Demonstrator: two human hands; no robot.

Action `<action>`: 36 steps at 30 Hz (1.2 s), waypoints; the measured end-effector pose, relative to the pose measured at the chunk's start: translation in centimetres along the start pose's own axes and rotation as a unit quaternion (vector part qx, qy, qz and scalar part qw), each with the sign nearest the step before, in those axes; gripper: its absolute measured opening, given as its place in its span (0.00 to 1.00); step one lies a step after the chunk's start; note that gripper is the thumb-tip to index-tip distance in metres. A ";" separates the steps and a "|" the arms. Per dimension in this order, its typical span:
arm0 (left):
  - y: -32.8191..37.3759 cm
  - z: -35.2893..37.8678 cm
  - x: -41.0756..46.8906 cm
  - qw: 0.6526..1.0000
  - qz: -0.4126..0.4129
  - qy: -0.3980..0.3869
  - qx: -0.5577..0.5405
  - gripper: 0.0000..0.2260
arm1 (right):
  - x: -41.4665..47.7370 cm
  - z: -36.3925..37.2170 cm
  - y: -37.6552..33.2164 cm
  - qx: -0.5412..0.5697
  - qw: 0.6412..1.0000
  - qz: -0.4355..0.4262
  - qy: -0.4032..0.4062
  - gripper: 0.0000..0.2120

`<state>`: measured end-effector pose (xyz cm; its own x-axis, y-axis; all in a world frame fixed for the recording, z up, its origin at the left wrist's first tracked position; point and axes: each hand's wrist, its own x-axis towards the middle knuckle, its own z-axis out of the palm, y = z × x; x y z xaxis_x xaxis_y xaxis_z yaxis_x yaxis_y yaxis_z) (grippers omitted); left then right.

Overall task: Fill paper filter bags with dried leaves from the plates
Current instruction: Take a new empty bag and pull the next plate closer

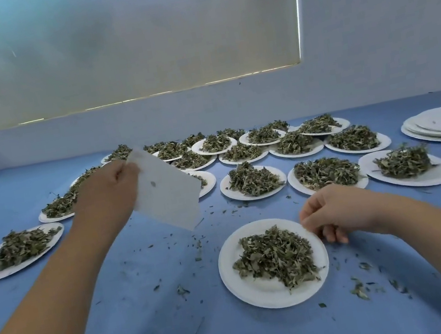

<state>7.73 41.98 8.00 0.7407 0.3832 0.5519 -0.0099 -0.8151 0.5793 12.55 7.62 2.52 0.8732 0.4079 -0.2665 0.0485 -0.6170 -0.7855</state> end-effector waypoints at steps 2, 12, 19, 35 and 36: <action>1.2 0.4 -0.2 0.997 0.061 0.009 0.041 0.13 | 0.3 -0.2 -0.5 -0.065 0.997 -0.016 0.042 0.04; 5.2 8.9 -1.2 0.965 0.155 -0.189 0.098 0.15 | 3.0 2.7 -2.8 0.019 0.967 -0.186 0.172 0.06; 4.7 11.0 -1.4 0.972 0.079 -0.222 -0.012 0.12 | 3.9 3.0 -2.5 0.006 0.958 -0.207 0.198 0.06; 5.0 10.2 -4.8 0.959 0.071 -0.238 -0.136 0.12 | 5.0 5.5 -4.5 0.111 0.964 -0.181 0.159 0.08; 4.9 10.3 -4.9 0.959 0.069 -0.239 -0.138 0.13 | 5.0 5.5 -4.3 0.111 0.963 -0.183 0.162 0.08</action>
<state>10.95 31.59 1.94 0.9419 -0.0175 0.3353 -0.2593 -0.6724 0.6933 14.04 15.98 1.47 0.9249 0.3166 0.2104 0.3078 -0.2990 -0.9033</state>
